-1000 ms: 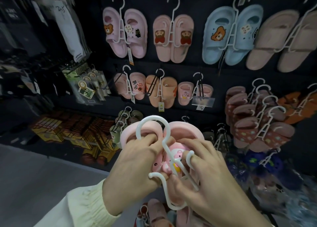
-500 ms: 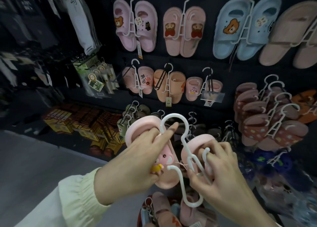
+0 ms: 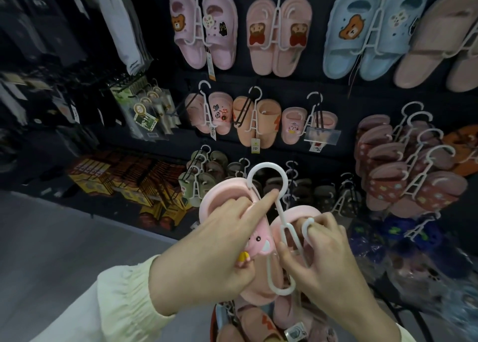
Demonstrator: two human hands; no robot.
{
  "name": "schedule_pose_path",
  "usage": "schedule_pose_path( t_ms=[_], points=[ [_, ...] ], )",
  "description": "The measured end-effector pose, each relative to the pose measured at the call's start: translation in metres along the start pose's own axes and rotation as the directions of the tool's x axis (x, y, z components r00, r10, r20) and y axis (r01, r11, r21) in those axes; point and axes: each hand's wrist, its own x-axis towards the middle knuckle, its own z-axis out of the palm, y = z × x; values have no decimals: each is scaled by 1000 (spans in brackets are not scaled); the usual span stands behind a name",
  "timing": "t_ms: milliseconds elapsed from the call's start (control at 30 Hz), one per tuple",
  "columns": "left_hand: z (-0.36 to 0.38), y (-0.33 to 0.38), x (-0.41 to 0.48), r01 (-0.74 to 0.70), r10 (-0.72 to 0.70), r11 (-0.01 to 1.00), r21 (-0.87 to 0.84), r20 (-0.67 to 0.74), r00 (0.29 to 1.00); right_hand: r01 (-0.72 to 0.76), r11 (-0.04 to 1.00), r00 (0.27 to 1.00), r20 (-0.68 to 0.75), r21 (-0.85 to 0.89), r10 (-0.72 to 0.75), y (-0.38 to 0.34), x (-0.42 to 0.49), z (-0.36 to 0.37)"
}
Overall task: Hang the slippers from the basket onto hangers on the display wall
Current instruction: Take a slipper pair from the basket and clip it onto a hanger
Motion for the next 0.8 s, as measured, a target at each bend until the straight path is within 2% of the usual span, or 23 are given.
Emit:
schedule_pose_path(
  t_ms=[200, 500, 700, 800],
  points=[
    [5, 7, -6, 18, -17, 998, 61, -17, 1000, 2, 1000, 997, -74, -6, -2, -1, -4, 6],
    [20, 21, -9, 110, -77, 934, 339, -108, 991, -59, 998, 995, -85, -24, 57, -7, -9, 16],
    [26, 17, -10, 80, -52, 955, 285, -104, 993, -51, 998, 987, -157, -42, 44, -12, -9, 14],
    [26, 12, -13, 71, -36, 969, 236, -149, 988, -40, 998, 979, -201, -42, 31, -13, -7, 11]
  ],
)
